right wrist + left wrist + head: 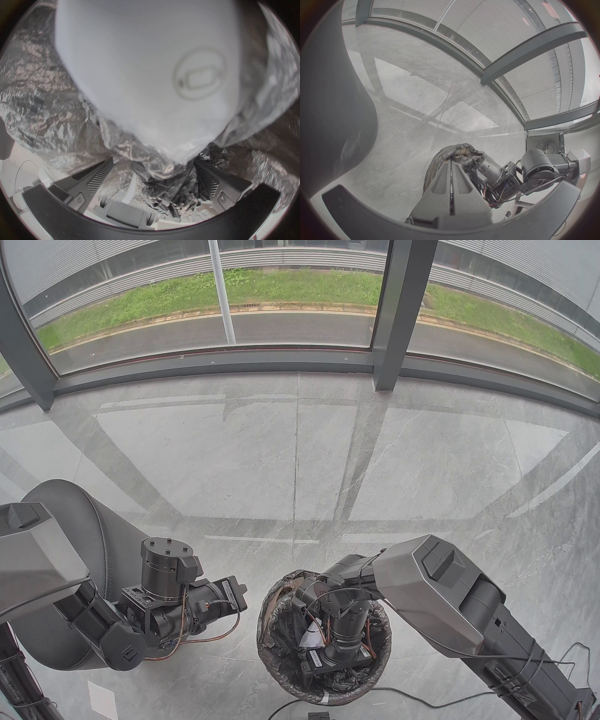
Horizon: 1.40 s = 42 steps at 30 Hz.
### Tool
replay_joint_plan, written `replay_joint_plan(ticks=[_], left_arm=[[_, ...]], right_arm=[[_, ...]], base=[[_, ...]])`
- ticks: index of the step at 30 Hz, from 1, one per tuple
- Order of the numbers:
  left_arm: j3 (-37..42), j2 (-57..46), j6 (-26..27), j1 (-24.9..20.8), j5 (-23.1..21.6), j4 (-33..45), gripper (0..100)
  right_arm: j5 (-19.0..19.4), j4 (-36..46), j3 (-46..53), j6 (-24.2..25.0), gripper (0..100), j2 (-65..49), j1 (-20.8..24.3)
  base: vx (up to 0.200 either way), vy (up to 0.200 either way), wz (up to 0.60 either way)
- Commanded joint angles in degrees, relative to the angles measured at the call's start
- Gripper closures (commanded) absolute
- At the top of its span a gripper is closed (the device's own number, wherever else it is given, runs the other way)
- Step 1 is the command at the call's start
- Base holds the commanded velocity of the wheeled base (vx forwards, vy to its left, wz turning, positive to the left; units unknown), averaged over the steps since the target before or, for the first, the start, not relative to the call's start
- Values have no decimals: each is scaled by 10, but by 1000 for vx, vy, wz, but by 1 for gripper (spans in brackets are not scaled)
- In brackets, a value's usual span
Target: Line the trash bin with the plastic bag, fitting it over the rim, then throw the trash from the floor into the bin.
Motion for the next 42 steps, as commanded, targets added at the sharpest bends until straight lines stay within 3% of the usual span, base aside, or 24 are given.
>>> replay_joint_plan(ticks=[1,6,12,29,42], left_arm=[[0,-1,0,0,0,0,100],[0,1,0,-1,0,0,100],[0,0,0,-1,1,0,100],[1,2,0,-2,0,0,100],[1,-2,1,-5,1,0,100]], right_arm=[[2,57,3,0,0,69,-3],[1,130,3,0,0,90,-1],[-43,139,3,3,0,73,0],[-65,138,3,13,0,-31,3],[-113,121,3,24,0,-73,60]], base=[[0,0,0],[0,0,0],[0,0,0],[0,0,0],[0,0,0]])
